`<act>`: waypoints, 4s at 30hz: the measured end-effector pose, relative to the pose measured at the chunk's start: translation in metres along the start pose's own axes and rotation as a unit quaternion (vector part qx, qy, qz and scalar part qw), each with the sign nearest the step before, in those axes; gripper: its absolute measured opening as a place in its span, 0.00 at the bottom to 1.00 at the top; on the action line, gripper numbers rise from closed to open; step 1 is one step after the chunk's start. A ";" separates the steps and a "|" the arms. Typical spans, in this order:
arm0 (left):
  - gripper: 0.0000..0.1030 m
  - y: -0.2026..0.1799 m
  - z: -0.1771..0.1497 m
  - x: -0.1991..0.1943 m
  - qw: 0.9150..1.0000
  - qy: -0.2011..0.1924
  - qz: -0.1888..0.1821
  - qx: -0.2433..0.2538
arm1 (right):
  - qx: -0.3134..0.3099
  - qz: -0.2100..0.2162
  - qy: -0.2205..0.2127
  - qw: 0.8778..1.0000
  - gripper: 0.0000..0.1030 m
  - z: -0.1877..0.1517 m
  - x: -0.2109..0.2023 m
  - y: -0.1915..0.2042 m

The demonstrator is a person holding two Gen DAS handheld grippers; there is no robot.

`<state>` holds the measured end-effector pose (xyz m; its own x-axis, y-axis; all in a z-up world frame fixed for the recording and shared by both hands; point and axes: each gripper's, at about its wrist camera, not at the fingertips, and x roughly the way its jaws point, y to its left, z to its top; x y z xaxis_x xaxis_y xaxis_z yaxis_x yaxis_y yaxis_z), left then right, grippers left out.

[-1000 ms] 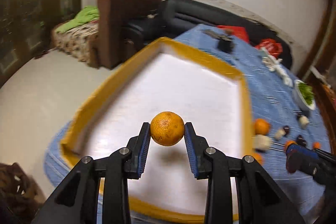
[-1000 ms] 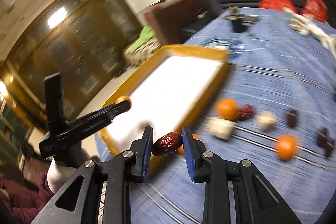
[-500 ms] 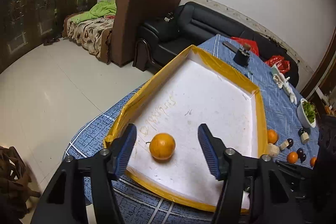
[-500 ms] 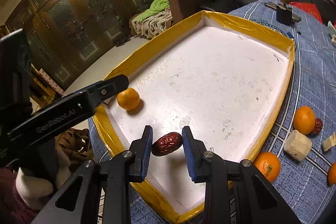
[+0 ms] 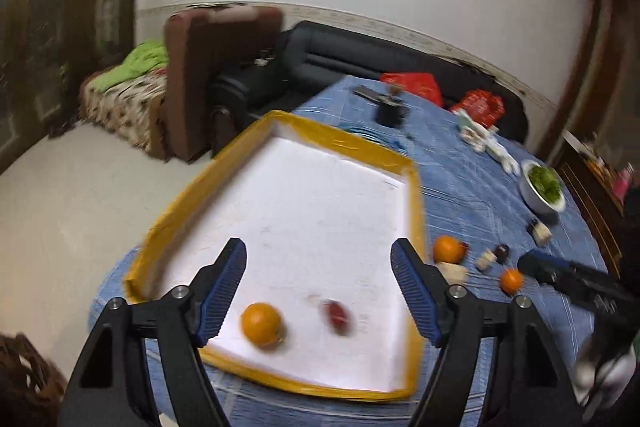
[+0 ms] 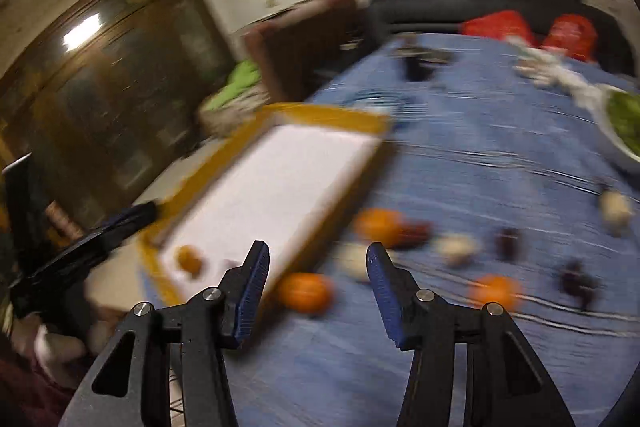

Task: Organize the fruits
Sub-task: 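Grasp a white cube with the left tool while the right tool grasps a tangerine, then carry both into the yellow tray and open both tools to release, then grasp another tangerine with the right tool while the left tool approaches a tangerine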

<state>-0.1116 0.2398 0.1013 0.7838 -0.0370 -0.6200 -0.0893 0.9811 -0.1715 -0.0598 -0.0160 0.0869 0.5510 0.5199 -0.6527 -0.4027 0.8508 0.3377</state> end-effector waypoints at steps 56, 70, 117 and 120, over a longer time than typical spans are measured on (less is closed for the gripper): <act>0.30 0.018 0.001 0.028 0.999 0.043 0.019 -0.026 | 0.004 -0.045 -0.002 0.999 0.38 -0.012 0.007 -0.028; 0.30 0.084 -0.015 0.032 0.994 0.052 0.062 -0.078 | -0.091 0.051 0.091 0.990 0.38 -0.004 0.097 0.115; 0.74 -0.006 0.001 -0.003 0.999 0.020 -0.030 -0.014 | -0.145 0.029 0.107 0.983 0.40 -0.036 0.084 0.040; 0.74 -0.025 0.000 0.009 0.998 0.035 -0.045 0.007 | -0.118 0.020 0.090 0.989 0.40 -0.035 0.066 0.026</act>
<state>-0.1027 0.2151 0.1001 0.7439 -0.1386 -0.6538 -0.0106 0.9757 -0.2188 -0.0597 0.0374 0.0287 0.4005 0.5129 -0.7593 -0.5923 0.7772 0.2126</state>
